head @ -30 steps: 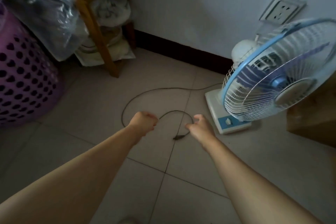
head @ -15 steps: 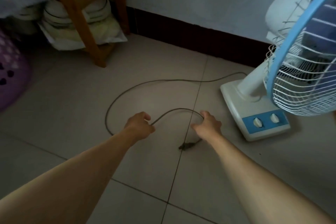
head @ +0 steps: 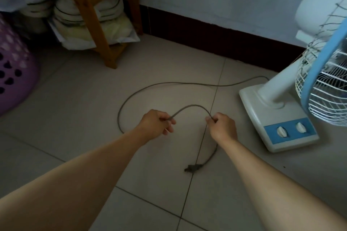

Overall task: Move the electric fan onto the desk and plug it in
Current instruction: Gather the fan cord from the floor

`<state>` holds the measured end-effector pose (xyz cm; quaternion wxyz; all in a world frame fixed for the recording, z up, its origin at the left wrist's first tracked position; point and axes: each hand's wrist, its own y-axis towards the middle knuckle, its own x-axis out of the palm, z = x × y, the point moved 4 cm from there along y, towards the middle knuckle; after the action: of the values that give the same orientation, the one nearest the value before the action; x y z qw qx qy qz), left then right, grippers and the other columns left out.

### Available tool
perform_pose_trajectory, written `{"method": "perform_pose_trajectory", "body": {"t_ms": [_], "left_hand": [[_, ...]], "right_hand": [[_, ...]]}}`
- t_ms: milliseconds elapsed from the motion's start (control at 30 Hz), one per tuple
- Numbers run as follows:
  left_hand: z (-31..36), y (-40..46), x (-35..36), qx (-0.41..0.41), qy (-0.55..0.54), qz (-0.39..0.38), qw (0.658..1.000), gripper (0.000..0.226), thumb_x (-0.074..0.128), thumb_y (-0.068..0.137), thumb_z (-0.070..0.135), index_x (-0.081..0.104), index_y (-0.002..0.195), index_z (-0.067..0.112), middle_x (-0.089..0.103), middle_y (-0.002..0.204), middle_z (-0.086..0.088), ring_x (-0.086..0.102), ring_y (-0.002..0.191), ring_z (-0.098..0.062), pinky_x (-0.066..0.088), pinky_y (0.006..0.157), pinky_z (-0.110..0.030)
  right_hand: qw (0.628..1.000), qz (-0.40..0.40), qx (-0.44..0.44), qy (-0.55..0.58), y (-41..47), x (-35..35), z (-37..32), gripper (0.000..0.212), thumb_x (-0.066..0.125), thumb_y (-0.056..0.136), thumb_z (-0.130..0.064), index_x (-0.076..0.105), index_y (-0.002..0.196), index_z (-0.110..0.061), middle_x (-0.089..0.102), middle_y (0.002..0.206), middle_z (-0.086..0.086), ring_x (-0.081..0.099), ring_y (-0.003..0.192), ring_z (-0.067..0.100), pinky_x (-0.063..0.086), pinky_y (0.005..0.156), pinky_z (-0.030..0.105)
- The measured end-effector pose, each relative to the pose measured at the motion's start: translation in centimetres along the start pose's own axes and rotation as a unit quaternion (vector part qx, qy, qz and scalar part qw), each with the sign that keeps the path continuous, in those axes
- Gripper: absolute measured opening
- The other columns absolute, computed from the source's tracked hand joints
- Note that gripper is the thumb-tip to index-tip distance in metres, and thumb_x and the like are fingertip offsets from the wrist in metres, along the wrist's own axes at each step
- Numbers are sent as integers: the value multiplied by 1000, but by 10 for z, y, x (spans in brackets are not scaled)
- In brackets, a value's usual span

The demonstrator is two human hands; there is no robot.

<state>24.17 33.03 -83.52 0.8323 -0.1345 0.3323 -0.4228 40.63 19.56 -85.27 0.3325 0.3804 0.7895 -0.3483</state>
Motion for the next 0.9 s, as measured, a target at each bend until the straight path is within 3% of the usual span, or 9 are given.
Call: {"method": "perform_pose_trajectory", "body": {"t_ms": [67, 200, 300, 367, 433, 567, 633, 767, 900], "left_hand": [[5, -3, -6, 7, 8, -1, 1000, 15, 56, 89, 11, 70, 86, 10, 67, 67, -1, 58, 55, -10, 41, 44, -5], [5, -12, -28, 9, 51, 21, 998, 17, 63, 85, 14, 65, 69, 16, 64, 60, -2, 58, 56, -14, 51, 66, -23], [5, -21, -55, 8, 83, 67, 994, 17, 66, 83, 19, 66, 66, 19, 65, 60, 4, 58, 57, -8, 44, 55, -18], [7, -28, -70, 4, 83, 80, 993, 11, 67, 83, 21, 69, 73, 18, 66, 64, 4, 56, 57, -5, 39, 49, -15], [8, -36, -81, -1, 92, 87, 992, 14, 65, 85, 24, 70, 73, 17, 66, 68, 2, 53, 57, -7, 36, 48, -17], [12, -47, -93, 5, 52, 106, 993, 26, 56, 91, 27, 72, 79, 10, 72, 81, -7, 61, 70, -17, 42, 56, -19], [23, -52, -90, 12, 18, 107, 994, 30, 50, 94, 26, 69, 75, 13, 71, 69, -3, 63, 62, -11, 43, 53, -16], [60, -58, -70, 48, -7, 96, 994, 37, 40, 97, 32, 67, 80, 13, 49, 51, -2, 48, 47, -15, 40, 50, -24], [97, -61, -47, 59, -46, 58, 996, 30, 36, 98, 26, 63, 94, 14, 39, 57, 0, 34, 48, -13, 30, 44, -23]], "right_hand": [[999, 37, 0, 31, 0, -14, 0, 31, 50, 92, -27, 56, 73, -4, 66, 86, 19, 60, 85, 36, 41, 65, 32], [990, 66, 41, 115, 6, -43, 3, 36, 46, 94, -25, 66, 84, 3, 68, 92, 25, 63, 89, 39, 52, 83, 44], [971, 94, 92, 199, 7, -61, 7, 36, 48, 93, -26, 66, 71, -4, 67, 69, 15, 61, 63, 28, 53, 64, 36], [949, 113, 132, 261, 3, -68, 8, 37, 50, 94, -24, 60, 61, -9, 60, 55, 6, 52, 40, 15, 44, 40, 23], [927, 133, 163, 311, -2, -76, 6, 40, 50, 94, -22, 55, 56, -10, 55, 50, 6, 43, 23, 6, 33, 27, 13], [898, 154, 182, 370, -13, -91, -1, 42, 50, 94, -19, 54, 54, -7, 52, 42, 4, 34, 15, 2, 27, 24, 10], [892, 146, 172, 392, -20, -96, -9, 41, 48, 95, -18, 54, 56, -7, 51, 42, 4, 34, 16, 2, 25, 24, 9], [886, 116, 148, 425, -34, -105, -32, 39, 47, 95, -17, 54, 59, -5, 52, 52, 9, 33, 18, 1, 24, 25, 10], [883, 48, 118, 451, -48, -119, -56, 39, 45, 96, -16, 52, 59, -4, 50, 54, 10, 33, 19, 3, 21, 27, 10]]}}
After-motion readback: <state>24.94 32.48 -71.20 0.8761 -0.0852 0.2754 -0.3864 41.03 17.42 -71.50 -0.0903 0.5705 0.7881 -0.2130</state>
